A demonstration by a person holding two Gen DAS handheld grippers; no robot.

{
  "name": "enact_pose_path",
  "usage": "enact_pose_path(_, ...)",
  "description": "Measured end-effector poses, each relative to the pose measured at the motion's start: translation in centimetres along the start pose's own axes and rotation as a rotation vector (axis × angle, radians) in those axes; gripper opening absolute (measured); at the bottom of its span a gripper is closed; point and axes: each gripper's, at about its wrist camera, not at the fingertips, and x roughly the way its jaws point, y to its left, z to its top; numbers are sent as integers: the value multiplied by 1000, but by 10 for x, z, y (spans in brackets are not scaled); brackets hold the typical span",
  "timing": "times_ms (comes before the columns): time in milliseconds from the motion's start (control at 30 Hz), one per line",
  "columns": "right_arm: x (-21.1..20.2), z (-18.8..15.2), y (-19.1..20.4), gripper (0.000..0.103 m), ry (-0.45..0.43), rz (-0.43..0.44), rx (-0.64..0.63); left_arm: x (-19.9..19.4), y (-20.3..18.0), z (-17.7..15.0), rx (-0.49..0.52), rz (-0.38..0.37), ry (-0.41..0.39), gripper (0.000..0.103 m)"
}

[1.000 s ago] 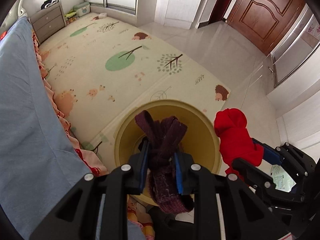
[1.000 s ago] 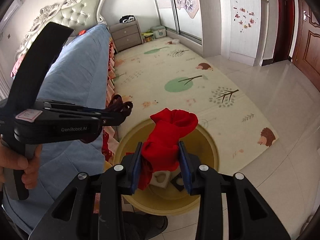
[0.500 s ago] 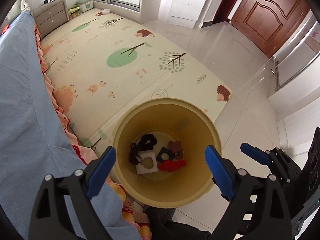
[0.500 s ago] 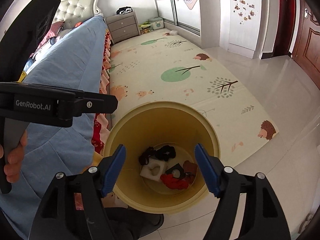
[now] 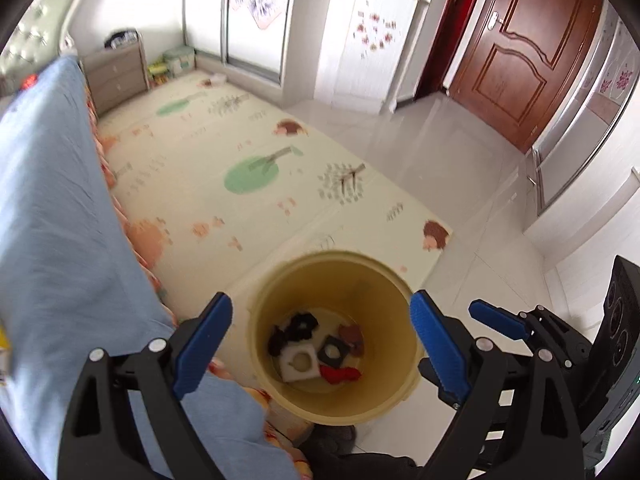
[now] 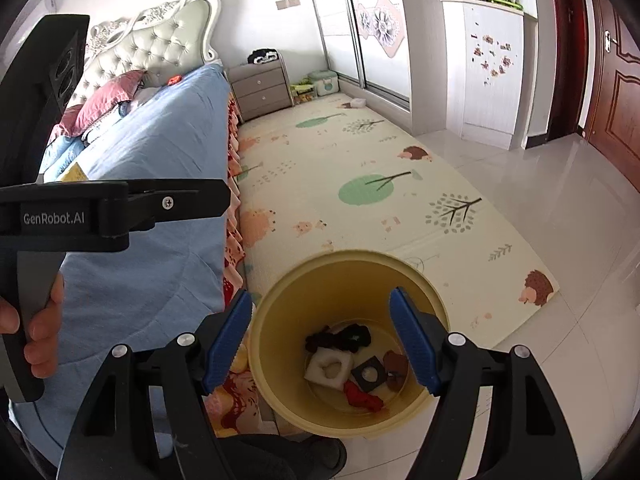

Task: Collect trash
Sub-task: 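Move both open tools back over the bed toward the cartons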

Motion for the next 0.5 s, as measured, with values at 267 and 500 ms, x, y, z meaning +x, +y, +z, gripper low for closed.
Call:
enact_pose_path(267,-41,29,81,79,-157,150,-95,-113,55,-21,-30,201,-232,97)
enact_pose_path(500,-55,47,167,95,-256,264,-216,-194,130,-55,-191,355,-373,99)
